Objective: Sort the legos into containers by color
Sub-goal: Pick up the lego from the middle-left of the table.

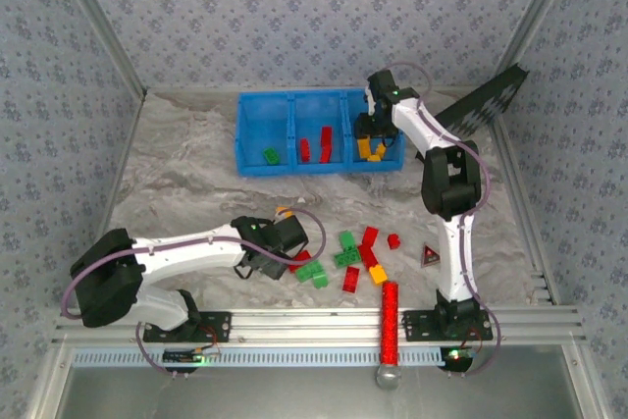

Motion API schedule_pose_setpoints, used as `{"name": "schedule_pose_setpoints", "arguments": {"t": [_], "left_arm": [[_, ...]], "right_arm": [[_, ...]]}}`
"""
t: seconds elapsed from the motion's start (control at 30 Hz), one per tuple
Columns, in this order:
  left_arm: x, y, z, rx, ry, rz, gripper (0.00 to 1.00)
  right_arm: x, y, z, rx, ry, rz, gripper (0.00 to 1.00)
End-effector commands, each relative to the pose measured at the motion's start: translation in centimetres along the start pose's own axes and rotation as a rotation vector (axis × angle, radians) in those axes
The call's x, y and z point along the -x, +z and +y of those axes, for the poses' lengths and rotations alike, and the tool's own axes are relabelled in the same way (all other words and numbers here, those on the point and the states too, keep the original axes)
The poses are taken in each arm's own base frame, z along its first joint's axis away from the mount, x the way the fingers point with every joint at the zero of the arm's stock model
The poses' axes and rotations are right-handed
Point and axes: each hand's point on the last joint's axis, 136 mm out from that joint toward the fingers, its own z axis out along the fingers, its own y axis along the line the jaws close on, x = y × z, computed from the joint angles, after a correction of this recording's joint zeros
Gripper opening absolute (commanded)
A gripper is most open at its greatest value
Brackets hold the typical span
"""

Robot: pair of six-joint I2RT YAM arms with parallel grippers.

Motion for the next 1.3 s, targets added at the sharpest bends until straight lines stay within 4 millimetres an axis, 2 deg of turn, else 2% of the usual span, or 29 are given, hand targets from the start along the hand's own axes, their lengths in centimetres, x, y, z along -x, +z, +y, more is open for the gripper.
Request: {"name": "schedule_pose_setpoints", "arguments": {"t": [0.0, 0.2, 0.5, 0.67, 1.03, 1.13, 1.27], "left_arm": [[0.7, 0.1, -0.9, -0.029, 0.012, -0.017, 0.71], [1.0, 0.9, -2.2, -0.095, 0.014, -0.019, 0.71], [0.3, 2.2, -1.5, -0.159, -0.088, -0.006, 0.7], [-0.1, 2.7, -1.5, -0.178, -0.11, 0.01, 0.7], [-2.0, 3.6, -1.9, -0.209, -0.172, 0.059, 0.66], [-2.3, 3.7, -2.0, -0.22, -0.198, 0.068, 0.61], [-2.4, 3.7, -2.3, -0.237, -0.223, 0.069, 0.49]], "right_arm": [[-0.4, -2.2, -0.1, -0.003, -0.014, 0.0, 0.59], [0.0, -5.2, 0.0, -0.001, -0.026, -0.047, 0.6], [-0.6, -8.2, 0.0, 0.0, -0.038, -0.079, 0.61], [-1.1, -8.5, -0.2, -0.01, -0.038, -0.075, 0.61], [-1.7, -7.9, -0.4, -0.021, -0.034, -0.048, 0.61], [-1.8, -8.1, -0.5, -0.026, -0.034, -0.048, 0.61], [-1.8, -8.6, -0.7, -0.034, -0.033, -0.054, 0.61]]}}
